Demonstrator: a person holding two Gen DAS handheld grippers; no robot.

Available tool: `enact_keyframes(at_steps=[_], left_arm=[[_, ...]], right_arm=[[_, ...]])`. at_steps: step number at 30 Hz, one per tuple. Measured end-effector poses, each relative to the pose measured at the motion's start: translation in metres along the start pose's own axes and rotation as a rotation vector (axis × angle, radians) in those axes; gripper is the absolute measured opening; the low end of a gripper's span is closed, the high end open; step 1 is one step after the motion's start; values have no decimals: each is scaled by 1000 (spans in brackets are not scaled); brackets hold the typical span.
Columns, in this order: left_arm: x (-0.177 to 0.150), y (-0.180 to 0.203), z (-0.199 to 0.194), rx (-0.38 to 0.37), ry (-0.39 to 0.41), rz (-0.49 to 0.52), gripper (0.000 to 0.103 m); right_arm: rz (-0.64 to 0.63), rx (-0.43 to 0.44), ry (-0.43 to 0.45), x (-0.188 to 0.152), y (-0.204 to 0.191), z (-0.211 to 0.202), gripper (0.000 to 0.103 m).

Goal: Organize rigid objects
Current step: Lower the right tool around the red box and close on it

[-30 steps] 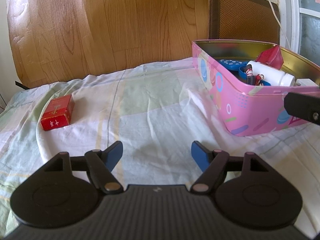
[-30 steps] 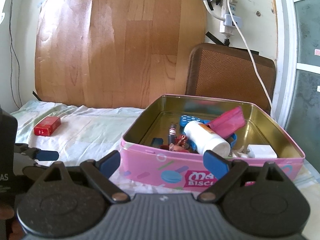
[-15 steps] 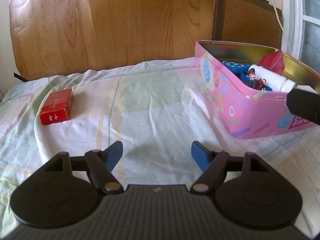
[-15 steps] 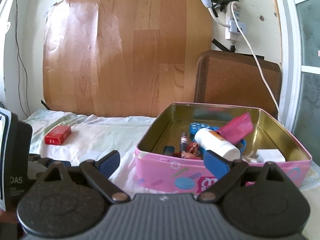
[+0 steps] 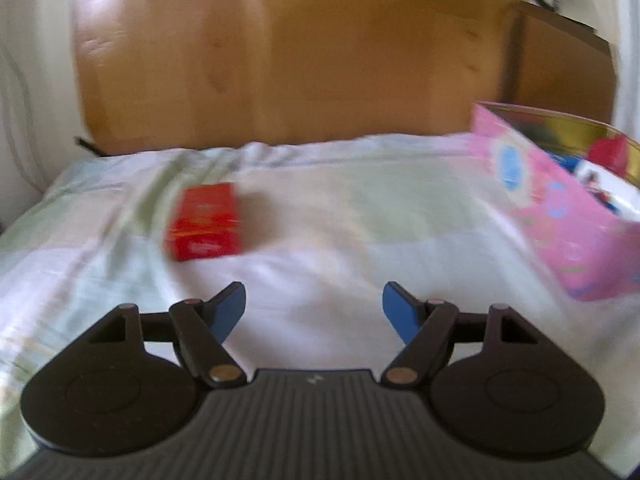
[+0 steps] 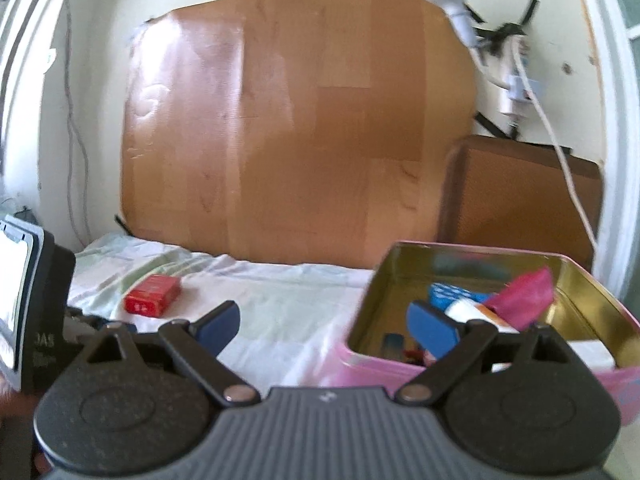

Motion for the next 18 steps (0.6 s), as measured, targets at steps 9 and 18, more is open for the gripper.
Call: enact_keyframes(at_steps=[9, 18], left_arm=[[-7, -119, 19, 302, 35, -191, 77], [-15, -167, 6, 365, 76, -506, 77]], right_arm=[[-1, 215, -102, 1, -58, 48, 92], [63, 345, -252, -11, -146, 149, 88]])
Point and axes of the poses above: each gripper's, at about its wrist camera, not at the fingertips, and z roughly the way its jaws point, y to its right, x to its top, the point moved 1 cm from there along z, roughly the way its jaws point, and after that the axes turned 12 degrees about y, right-handed, at the moved point
